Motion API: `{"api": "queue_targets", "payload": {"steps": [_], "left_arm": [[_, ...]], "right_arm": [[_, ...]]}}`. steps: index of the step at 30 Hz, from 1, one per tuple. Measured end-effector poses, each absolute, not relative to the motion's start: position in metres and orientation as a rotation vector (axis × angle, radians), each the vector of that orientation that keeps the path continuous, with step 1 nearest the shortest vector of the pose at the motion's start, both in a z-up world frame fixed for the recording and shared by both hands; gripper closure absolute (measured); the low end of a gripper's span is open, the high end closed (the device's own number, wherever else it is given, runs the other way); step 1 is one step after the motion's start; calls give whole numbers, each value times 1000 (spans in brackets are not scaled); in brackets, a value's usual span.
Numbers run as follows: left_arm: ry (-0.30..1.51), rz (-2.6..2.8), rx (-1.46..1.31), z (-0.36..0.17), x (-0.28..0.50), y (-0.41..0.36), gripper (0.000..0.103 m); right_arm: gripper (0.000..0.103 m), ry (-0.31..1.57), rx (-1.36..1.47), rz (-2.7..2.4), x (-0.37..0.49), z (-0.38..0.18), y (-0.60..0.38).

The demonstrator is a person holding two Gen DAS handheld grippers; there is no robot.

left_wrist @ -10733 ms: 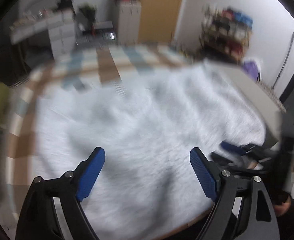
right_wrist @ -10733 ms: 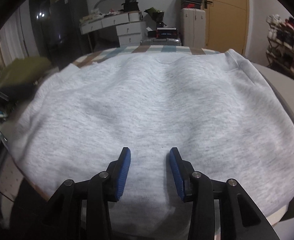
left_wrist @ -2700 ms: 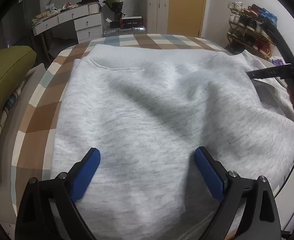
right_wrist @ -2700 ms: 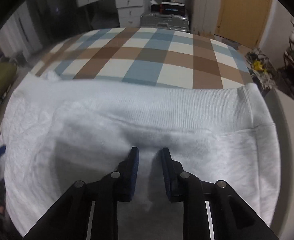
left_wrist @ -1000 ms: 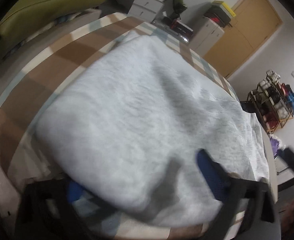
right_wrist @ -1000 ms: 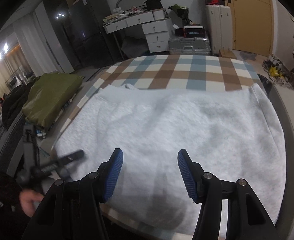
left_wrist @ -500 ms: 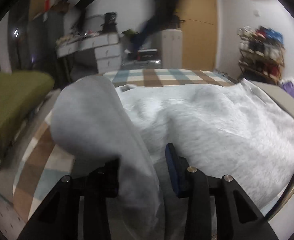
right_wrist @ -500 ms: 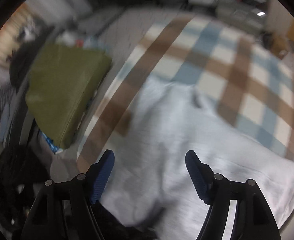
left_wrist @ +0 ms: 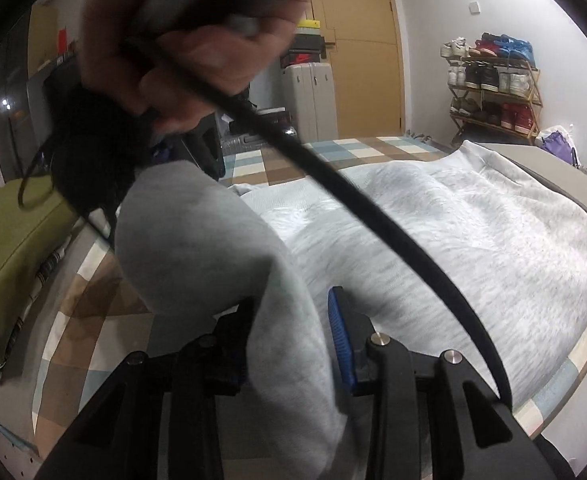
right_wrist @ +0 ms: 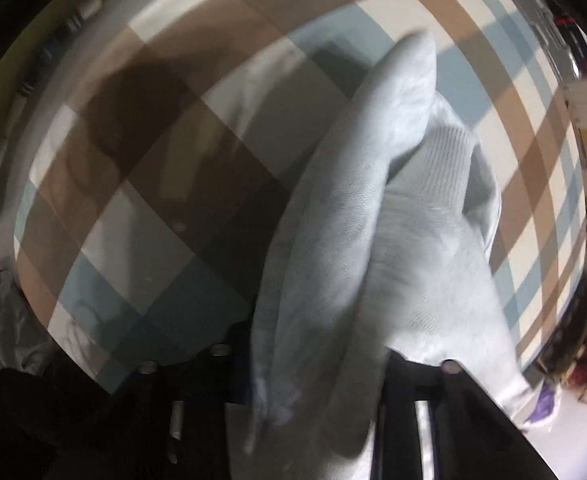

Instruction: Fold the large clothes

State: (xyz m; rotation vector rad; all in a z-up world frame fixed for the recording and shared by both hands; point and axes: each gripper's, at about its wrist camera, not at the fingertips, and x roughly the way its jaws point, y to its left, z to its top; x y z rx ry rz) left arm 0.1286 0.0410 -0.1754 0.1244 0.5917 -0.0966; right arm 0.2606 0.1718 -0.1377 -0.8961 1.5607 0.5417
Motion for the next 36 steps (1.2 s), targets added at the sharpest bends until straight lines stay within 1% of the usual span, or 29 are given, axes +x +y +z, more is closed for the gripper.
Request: {"api": "queue_targets", "payload": {"steps": [1, 3, 5, 10, 14, 15, 18, 19, 21, 23, 25, 27, 30, 31, 32, 33, 34, 36], "left_arm": [[586, -95, 125, -174, 127, 48, 82], [577, -90, 103, -170, 126, 69, 86], [585, -105, 77, -171, 120, 82, 90], [546, -34, 91, -152, 116, 129, 92], [444, 1, 101, -99, 111, 158, 92], [415, -31, 83, -80, 109, 162, 92], [366, -173, 49, -36, 106, 152, 92], [353, -244, 48, -22, 105, 140, 92], [364, -392, 87, -12, 108, 105, 90], [389, -505, 133, -16, 113, 63, 88], [458, -622, 174, -33, 117, 27, 87], [565, -706, 238, -63, 124, -18, 87], [747, -792, 339, -107, 126, -56, 86], [786, -797, 361, -116, 122, -58, 84], [822, -801, 372, -122, 120, -59, 84], [849, -805, 363, -123, 119, -56, 84], [863, -815, 347, -121, 117, -52, 84], [883, -839, 260, -102, 114, -28, 75]], "right_arm": [[88, 1555, -845, 559, 264, -132, 170], [88, 1534, -712, 600, 274, -117, 164], [88, 1499, -642, 635, 278, -109, 159], [88, 1389, -400, 802, 284, -77, 158], [88, 1233, -158, 955, 287, -16, 139], [88, 1181, -73, 1000, 288, 6, 122], [88, 1072, 142, 1070, 286, 48, 57], [88, 1045, 189, 1076, 284, 54, 36], [88, 974, 274, 1077, 275, 64, -27], [88, 939, 334, 1052, 266, 61, -77], [88, 940, 379, 984, 260, 41, -137], [88, 1003, 402, 880, 259, -1, -190], [88, 1127, 359, 747, 262, -71, -231], [88, 1167, 366, 728, 268, -88, -245], [88, 1194, 384, 714, 273, -109, -252], [88, 1205, 395, 714, 274, -131, -255], [87, 1197, 405, 724, 276, -141, -255], [87, 1164, 432, 755, 278, -148, -251]]}}
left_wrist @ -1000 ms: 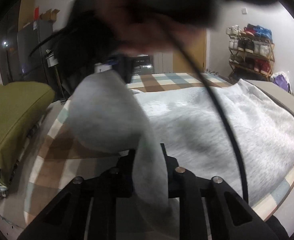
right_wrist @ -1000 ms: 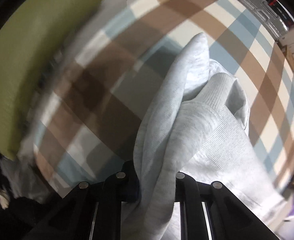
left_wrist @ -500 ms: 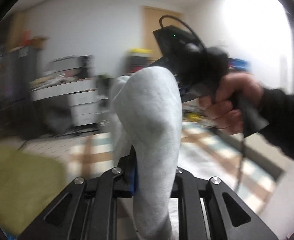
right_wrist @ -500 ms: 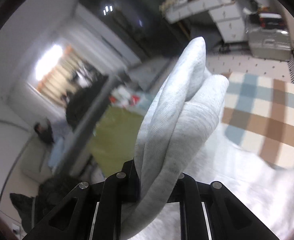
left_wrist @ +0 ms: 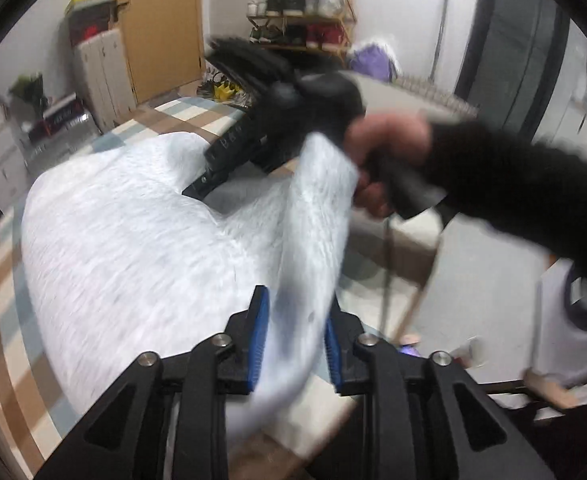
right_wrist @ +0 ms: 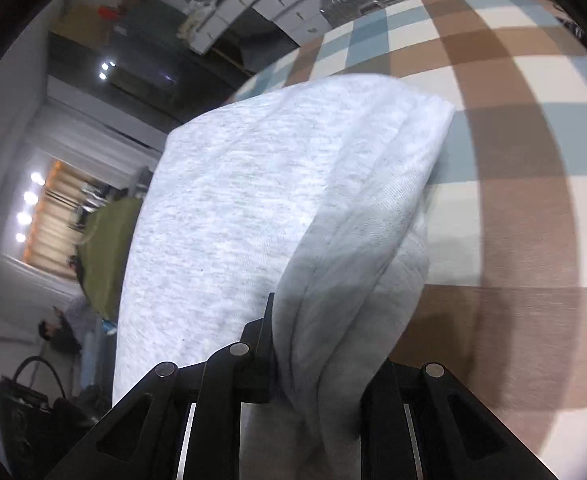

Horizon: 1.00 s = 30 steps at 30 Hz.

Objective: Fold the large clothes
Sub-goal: 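Lift the edge and fold it over the body with both grippers, then release the fabric and press the folded sweatshirt flat with both grippers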

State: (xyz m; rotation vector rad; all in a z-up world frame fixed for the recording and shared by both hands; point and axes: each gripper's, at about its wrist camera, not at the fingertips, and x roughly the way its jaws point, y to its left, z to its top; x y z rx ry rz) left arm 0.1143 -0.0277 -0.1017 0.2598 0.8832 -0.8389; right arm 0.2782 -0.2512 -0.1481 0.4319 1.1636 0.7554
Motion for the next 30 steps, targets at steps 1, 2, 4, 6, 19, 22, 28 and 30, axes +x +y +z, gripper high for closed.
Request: {"api": "queue_targets", "payload": {"steps": [1, 2, 4, 6, 19, 22, 28, 30], "left_arm": [[887, -841, 219, -93, 116, -18, 57], [865, -833, 170, -82, 117, -4, 36], [791, -750, 157, -72, 122, 18, 31], [761, -704, 110, -69, 126, 41, 31], [916, -713, 70, -146, 155, 4, 32], [883, -693, 114, -152, 143, -9, 32], [878, -648, 116, -166, 133, -24, 32], [839, -627, 161, -167, 123, -29, 32]], "right_arm": [[87, 1141, 418, 765, 277, -145, -253], [87, 1118, 389, 776, 274, -143, -249], [87, 1090, 365, 806, 278, -139, -248], [87, 1066, 414, 862, 268, -140, -246], [82, 1020, 202, 833, 235, -142, -221], [69, 1021, 49, 715, 231, -122, -232], [73, 831, -73, 588, 168, -53, -247], [78, 775, -33, 648, 143, -42, -244]]}}
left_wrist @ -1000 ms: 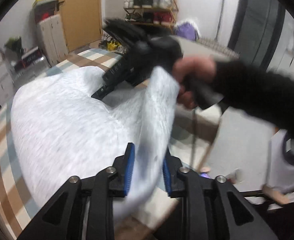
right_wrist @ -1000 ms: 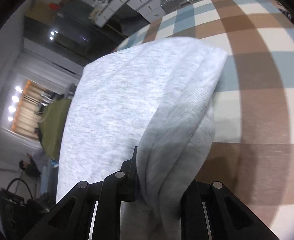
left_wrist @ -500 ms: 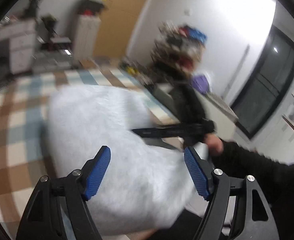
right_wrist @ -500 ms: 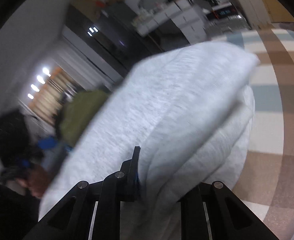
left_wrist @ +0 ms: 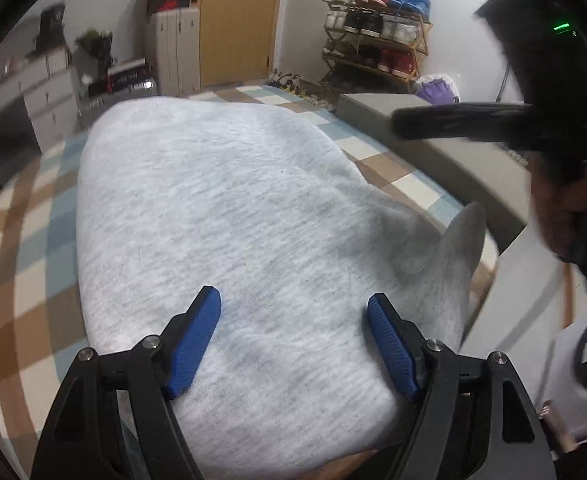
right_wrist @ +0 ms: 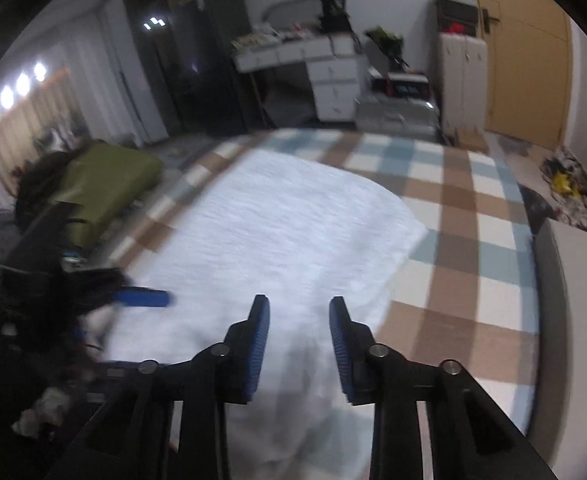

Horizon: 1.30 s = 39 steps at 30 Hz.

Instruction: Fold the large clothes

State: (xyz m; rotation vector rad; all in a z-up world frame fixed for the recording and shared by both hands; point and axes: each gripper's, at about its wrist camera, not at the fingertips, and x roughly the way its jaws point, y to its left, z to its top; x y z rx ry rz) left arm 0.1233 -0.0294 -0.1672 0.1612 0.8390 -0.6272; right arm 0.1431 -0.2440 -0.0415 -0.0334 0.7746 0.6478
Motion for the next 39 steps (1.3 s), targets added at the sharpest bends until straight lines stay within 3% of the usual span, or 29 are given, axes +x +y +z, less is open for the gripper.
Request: {"api": "queue_targets", "payload": {"steps": [3, 7, 12, 25, 32, 35, 39], "left_arm": [[801, -587, 177, -165, 114, -24, 32], [798, -564, 203, -175, 127, -24, 32], [804, -546, 225, -184, 142, -23, 32], [793, -548, 217, -186, 143, -19, 32], [690, -508, 8, -137, 158, 28, 31], [859, -583, -18, -173, 185, 24, 32], [794, -549, 56, -192, 174, 14, 32]], "right_arm": [[81, 823, 7, 679, 129, -62, -218], [90, 970, 56, 664, 114, -130, -199], [93, 915, 308, 644, 106, -158, -226], [94, 887, 274, 543, 85, -159, -222], [94, 917, 183, 517, 88, -147, -212], [92, 932, 252, 565, 100, -121, -224], [88, 743, 148, 465, 120, -65, -229]]}}
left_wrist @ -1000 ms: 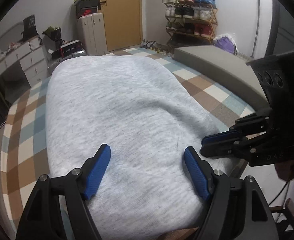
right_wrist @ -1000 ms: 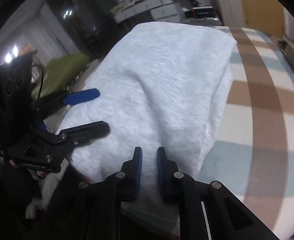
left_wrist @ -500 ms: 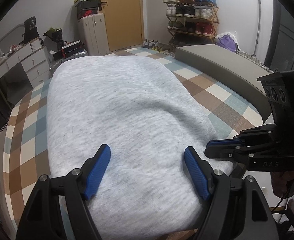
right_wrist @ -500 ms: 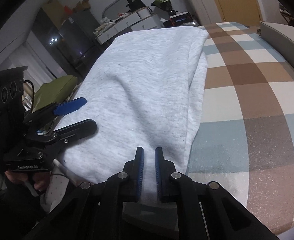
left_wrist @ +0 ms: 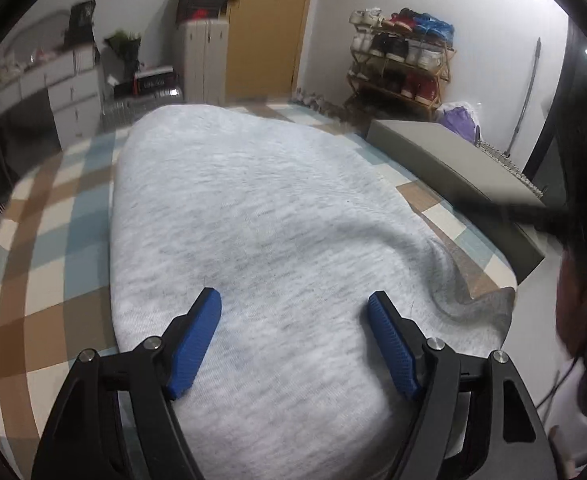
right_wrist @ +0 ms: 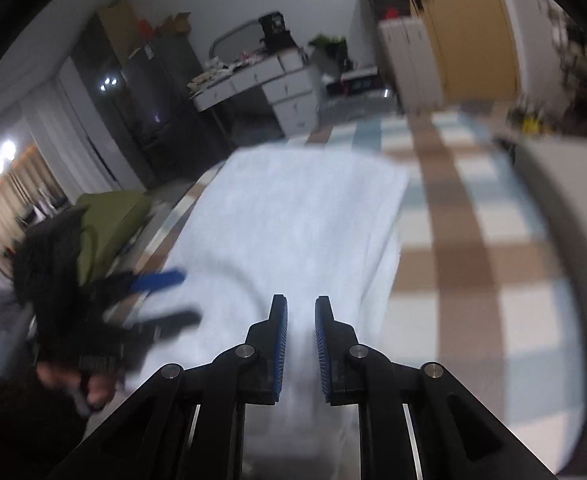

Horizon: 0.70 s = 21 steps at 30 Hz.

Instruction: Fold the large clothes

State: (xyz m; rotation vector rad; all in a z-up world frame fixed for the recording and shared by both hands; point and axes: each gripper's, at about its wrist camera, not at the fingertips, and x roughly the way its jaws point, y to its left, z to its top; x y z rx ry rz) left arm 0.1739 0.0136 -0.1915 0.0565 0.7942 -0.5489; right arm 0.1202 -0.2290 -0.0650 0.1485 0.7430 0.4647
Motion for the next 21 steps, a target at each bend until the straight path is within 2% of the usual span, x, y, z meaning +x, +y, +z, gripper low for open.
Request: {"api": "queue_targets", "payload": {"steps": [7, 10, 13, 14, 15, 21], "left_arm": [[773, -548, 40, -193, 172, 16, 32], [758, -548, 34, -195, 170, 15, 32], [751, -554, 28, -197, 169, 15, 32], [749, -554, 32, -197, 169, 14, 32], [741, -553, 39, -198, 168, 13, 32], [729, -554, 31, -198, 166, 12, 32]], "right_arm": [[88, 754, -3, 358, 225, -54, -189], [88, 805, -1, 327, 277, -68, -178], [88, 958, 44, 302, 322, -109, -170], [87, 1029, 41, 323, 331, -126, -165], [88, 1002, 3, 334, 332, -132, -159], [88, 1014, -139, 306, 324, -119, -145]]}}
